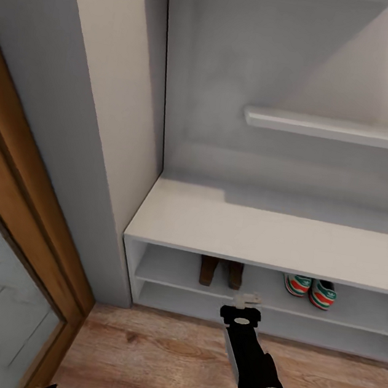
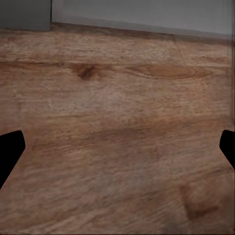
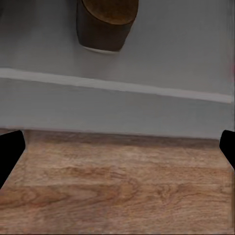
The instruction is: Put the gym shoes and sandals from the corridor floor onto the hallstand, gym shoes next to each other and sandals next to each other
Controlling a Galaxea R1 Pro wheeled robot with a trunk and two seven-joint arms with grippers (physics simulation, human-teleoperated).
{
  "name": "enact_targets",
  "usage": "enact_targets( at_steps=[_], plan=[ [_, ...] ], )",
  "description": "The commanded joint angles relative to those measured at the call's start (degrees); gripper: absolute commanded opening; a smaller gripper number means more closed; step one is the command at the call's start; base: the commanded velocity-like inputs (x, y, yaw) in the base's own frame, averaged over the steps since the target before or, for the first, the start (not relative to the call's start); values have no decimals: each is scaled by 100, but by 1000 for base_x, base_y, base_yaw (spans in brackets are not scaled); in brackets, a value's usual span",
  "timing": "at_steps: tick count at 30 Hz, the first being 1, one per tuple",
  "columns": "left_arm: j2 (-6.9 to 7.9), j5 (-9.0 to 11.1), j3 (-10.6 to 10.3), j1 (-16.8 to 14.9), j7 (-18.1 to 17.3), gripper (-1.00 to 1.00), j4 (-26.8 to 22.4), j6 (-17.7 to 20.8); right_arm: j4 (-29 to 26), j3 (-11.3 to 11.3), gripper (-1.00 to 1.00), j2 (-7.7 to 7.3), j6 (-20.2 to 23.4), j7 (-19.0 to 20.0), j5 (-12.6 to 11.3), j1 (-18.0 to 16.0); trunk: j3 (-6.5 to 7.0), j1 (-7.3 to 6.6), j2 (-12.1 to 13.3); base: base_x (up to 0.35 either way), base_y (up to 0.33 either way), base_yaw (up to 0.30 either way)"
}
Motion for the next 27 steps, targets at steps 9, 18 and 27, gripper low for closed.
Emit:
enact_targets(
  at_steps=[9, 18, 27],
  plan=[
    [-4, -32, 46, -6, -35, 100, -9, -18, 14, -15, 100, 6, 39, 14, 52, -2, -4, -5, -2, -326, -133, 0],
    [11, -24, 101, -5, 4, 100, -11, -11, 461, -19, 100, 6, -239, 17, 64, -2, -4, -5, -2, -165, -220, 0],
    [1, -28, 313, -3, 226, 100, -11, -24, 1581, -23, 100, -168, -1343, 21, 56, 7, -4, -5, -2, -11, -91, 0]
  ],
)
